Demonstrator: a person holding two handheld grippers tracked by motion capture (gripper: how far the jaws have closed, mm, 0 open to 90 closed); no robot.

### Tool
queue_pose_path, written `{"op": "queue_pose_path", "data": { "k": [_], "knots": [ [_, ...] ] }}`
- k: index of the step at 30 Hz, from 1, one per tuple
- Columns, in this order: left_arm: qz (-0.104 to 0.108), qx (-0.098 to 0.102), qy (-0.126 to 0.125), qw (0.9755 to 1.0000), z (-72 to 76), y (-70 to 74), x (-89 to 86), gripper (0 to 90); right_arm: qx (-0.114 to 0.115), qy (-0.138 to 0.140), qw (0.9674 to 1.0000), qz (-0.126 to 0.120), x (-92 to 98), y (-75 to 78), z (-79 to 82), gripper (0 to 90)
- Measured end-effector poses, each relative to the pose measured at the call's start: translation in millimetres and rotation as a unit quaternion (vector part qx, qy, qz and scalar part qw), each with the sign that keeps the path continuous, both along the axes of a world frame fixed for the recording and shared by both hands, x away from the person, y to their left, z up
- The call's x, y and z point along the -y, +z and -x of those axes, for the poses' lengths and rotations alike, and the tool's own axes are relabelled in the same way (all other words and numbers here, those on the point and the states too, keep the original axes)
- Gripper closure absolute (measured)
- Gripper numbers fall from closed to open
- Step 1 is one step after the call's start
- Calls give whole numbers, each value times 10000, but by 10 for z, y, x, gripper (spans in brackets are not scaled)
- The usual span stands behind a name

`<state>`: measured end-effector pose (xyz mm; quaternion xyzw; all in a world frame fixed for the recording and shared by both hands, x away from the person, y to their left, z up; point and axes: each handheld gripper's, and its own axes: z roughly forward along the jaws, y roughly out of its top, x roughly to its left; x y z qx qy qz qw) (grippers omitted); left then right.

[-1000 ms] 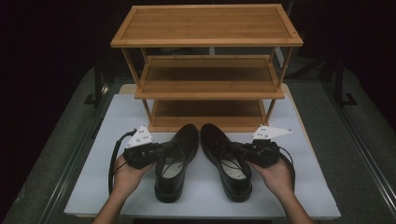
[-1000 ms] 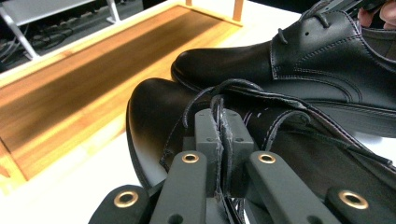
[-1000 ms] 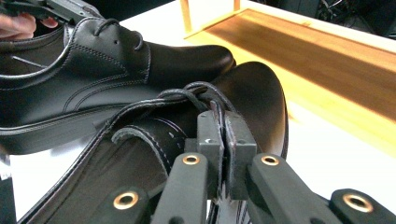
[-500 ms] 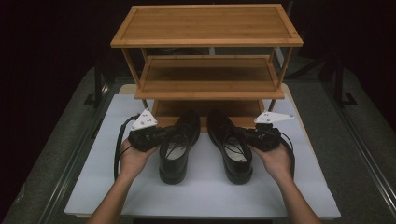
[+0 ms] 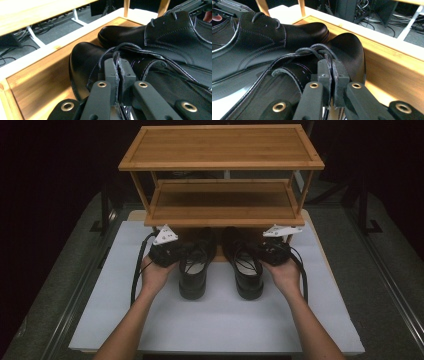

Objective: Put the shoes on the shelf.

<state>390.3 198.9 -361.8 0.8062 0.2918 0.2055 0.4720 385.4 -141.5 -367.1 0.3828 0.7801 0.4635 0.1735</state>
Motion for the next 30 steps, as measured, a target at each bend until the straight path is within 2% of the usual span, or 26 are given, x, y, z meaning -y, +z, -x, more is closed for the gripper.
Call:
{"op": "queue_pose_path", "data": {
  "k": [6,12,15,23,30],
  "knots": [
    [5,43,138,9999,-175,-74,85,873,26,-135,9999,4,-59,-65,-147,866],
    [-189,100,266,9994,-297,-161,163,873,23,-228,9997,35,-109,-139,-261,866],
    [-123,78,312,9994,-341,-201,186,873,42,-292,9996,28,-124,-159,-304,866],
    [-74,80,256,9996,-366,-218,190,872,79,-397,9991,89,-173,-201,-378,865],
    [-90,42,162,9998,-340,-232,183,861,46,-370,9993,20,-172,-217,-371,852]
  ]
}}
